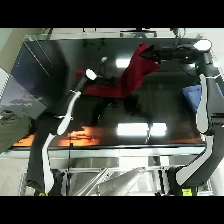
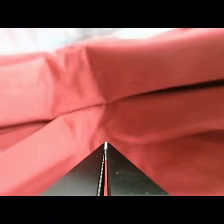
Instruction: Fold the shirts.
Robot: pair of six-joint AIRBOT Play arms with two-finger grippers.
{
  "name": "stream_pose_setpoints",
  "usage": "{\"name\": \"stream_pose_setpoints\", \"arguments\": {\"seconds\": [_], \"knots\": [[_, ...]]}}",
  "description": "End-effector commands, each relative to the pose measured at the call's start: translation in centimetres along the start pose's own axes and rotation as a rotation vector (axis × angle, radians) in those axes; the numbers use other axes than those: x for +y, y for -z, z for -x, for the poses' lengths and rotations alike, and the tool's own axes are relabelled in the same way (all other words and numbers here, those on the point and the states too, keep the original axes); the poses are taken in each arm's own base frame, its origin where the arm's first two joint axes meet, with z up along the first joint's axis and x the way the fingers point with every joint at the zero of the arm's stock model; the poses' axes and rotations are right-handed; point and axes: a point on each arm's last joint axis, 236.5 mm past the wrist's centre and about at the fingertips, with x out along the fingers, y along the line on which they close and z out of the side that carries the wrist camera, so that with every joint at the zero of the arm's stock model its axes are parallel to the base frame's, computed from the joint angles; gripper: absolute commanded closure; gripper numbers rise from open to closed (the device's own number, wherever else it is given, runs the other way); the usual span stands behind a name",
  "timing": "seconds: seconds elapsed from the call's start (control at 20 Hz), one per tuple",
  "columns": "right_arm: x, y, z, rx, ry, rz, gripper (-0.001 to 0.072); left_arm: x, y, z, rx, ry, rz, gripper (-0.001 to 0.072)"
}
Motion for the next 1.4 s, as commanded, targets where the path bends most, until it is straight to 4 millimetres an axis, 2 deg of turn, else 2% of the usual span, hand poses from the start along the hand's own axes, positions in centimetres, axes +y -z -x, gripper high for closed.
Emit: {"name": "stream_pose_setpoints", "arguments": {"seconds": [0.0,0.1,0.2,0.3,0.35,0.45,0.5,0.6,0.65,0.75,0.9,0.95,1.0,1.05,1.1,1.15,1.2,1.25,1.35], "knots": [[0.4,0.3,-4.8,-0.025,0.046,0.034,0.0694,-2.4,-0.7,10.2,0.099,0.092,0.000,0.0701],[1.0,1.2,-10.3,-0.051,0.044,0.039,0.0694,-2.8,-2.6,17.8,0.061,0.079,-0.026,0.0701],[1.3,2.9,-17.1,-0.100,0.046,0.029,0.0693,-2.5,-4.0,23.8,-0.003,0.045,-0.039,0.0701],[1.8,4.5,-23.9,-0.220,0.041,0.024,0.0693,-1.7,-5.0,27.7,-0.079,0.006,-0.025,0.0701],[1.8,5.3,-26.6,-0.298,0.042,-0.012,0.0693,-1.1,-5.4,29.1,-0.117,-0.015,-0.018,0.0701],[-0.1,8.1,-31.0,-0.432,0.114,-0.086,0.0684,0.1,-5.3,30.7,-0.159,-0.046,-0.022,0.0701],[-0.7,10.4,-32.9,-0.434,0.141,-0.111,0.0619,0.6,-5.0,31.0,-0.165,-0.051,-0.016,0.0701],[0.5,14.1,-35.2,-0.366,0.123,-0.068,-0.0008,1.6,-4.0,30.8,-0.151,-0.044,0.008,0.0700],[1.1,14.6,-35.5,-0.357,0.120,-0.041,0.0011,2.0,-3.6,30.5,-0.140,-0.043,0.024,0.0700],[2.9,14.1,-35.1,-0.345,0.081,-0.002,0.0011,2.7,-2.9,30.0,-0.127,-0.044,0.042,0.0700],[7.2,11.1,-32.4,-0.313,-0.061,0.095,0.0012,3.1,-2.4,29.7,-0.114,-0.042,0.057,0.0700],[8.6,9.9,-30.9,-0.298,-0.109,0.134,0.0065,3.3,-2.4,29.9,-0.117,-0.045,0.060,0.0700],[9.9,9.0,-29.3,-0.275,-0.160,0.183,0.0370,3.3,-2.4,30.0,-0.117,-0.044,0.061,0.0700],[11.1,8.1,-27.3,-0.246,-0.212,0.225,0.0533,3.3,-2.2,30.1,-0.111,-0.042,0.067,0.0700],[11.8,7.0,-25.1,-0.218,-0.247,0.233,0.0544,3.5,-1.8,30.3,-0.098,-0.038,0.073,0.0700],[11.5,6.3,-23.2,-0.173,-0.247,0.218,0.0679,3.4,-1.4,30.4,-0.083,-0.032,0.076,0.0700],[9.8,5.6,-21.2,-0.120,-0.182,0.176,0.0693,3.4,-1.1,30.5,-0.070,-0.029,0.082,0.0701],[7.2,5.2,-19.4,-0.067,-0.077,0.130,0.0694,3.5,-0.8,30.7,-0.061,-0.025,0.090,0.0700],[0.8,5.6,-15.2,0.047,0.172,0.062,0.0694,3.9,-0.6,31.1,-0.058,-0.027,0.099,0.0700]]}}
